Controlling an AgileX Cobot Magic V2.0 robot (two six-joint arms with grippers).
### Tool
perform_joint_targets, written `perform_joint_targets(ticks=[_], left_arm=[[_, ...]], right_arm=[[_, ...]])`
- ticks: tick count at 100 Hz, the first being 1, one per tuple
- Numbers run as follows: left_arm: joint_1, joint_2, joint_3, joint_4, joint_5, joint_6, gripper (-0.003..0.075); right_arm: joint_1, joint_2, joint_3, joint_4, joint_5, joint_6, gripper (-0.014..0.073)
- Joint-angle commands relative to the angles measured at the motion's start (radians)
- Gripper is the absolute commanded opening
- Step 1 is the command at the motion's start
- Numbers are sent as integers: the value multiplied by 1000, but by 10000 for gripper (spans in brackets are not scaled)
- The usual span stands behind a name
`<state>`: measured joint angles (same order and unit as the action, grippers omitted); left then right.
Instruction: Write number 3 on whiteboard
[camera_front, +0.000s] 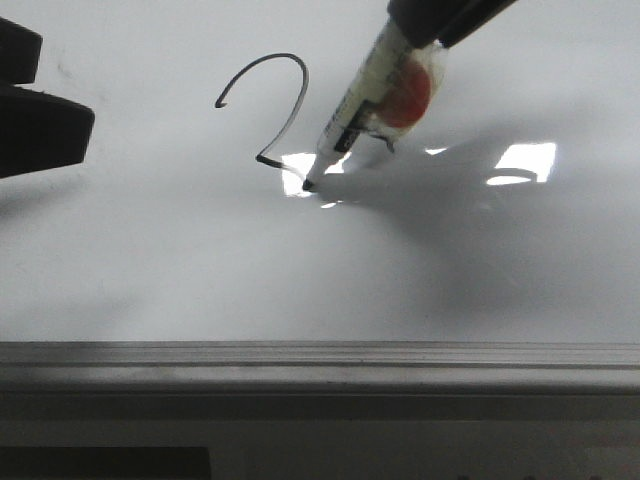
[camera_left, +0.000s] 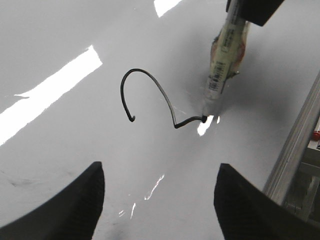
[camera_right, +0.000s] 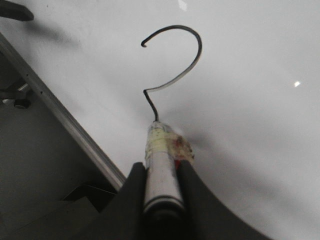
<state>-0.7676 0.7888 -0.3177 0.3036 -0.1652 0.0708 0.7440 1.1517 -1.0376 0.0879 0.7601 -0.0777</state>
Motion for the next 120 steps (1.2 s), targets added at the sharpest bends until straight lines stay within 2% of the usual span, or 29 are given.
perform_joint_targets(ticks=[1, 18, 40, 53, 78, 103, 113, 120], left_arm=[[3, -8, -26, -14, -66, -5, 440], [3, -8, -26, -12, -66, -5, 440], [3, -8, -26, -1, -66, -5, 440], [-43, 7, -26, 55, -49, -5, 440], [-123, 114, -26, 53, -113, -7, 440], [-124, 167, -26, 22, -166, -9, 435], [-124, 168, -26, -5, -195, -9, 345], [-124, 169, -26, -5, -210, -9, 208]], right_arm=[[24, 14, 20, -12, -49, -1, -64], [80, 106, 4, -12, -212, -1, -64], [87, 81, -34, -10, -197, 8, -64], [117, 44, -34, 27, -206, 8, -64], [219, 43, -36, 33, -229, 8, -64], [225, 43, -36, 60, -218, 8, -64], [225, 43, -36, 62, -213, 8, -64], [225, 43, -36, 66, -211, 8, -64]])
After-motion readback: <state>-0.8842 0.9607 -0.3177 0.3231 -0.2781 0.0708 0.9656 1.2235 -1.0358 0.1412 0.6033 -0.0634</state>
